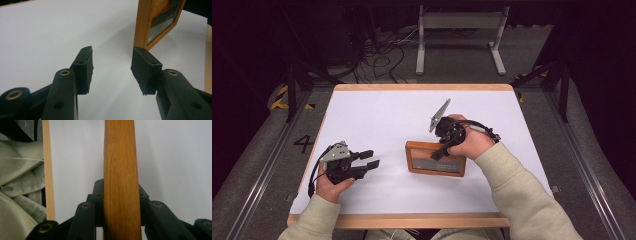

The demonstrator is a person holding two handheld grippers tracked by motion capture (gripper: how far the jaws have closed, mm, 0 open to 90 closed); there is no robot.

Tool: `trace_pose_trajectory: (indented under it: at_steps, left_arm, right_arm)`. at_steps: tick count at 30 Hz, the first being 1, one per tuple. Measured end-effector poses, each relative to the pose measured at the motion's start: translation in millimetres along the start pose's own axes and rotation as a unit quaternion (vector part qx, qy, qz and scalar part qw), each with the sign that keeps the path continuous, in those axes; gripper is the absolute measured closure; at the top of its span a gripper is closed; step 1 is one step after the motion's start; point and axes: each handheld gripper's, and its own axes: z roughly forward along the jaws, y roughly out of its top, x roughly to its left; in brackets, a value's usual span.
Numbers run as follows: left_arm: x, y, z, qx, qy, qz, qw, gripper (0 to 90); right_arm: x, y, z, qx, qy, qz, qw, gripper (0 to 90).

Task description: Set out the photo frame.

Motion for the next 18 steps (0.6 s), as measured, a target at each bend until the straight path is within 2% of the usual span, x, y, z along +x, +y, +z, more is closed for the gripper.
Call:
trace_pose_trajectory:
  at_steps: [5, 10, 18]
  left_arm:
    - [0.2, -0.3, 0.0, 0.001, 0.000, 0.000, 1.0000, 52.6]
    - [0.4, -0.4, 0.1, 0.001, 0.000, 0.000, 1.0000, 52.6]
    - [-0.4, -0.5, 1.1, 0.000, 0.000, -0.002, 1.0000, 52.6]
  right_arm:
    - [-6.6, -5.2, 4.3, 0.003, 0.014, -0.035, 0.9993, 71.3]
    - [-14.2, -11.9, 9.4, 0.004, 0.033, -0.067, 0.9972, 71.3]
    - [-20.8, -17.3, 10.1, 0.003, 0.030, -0.069, 0.9972, 71.3]
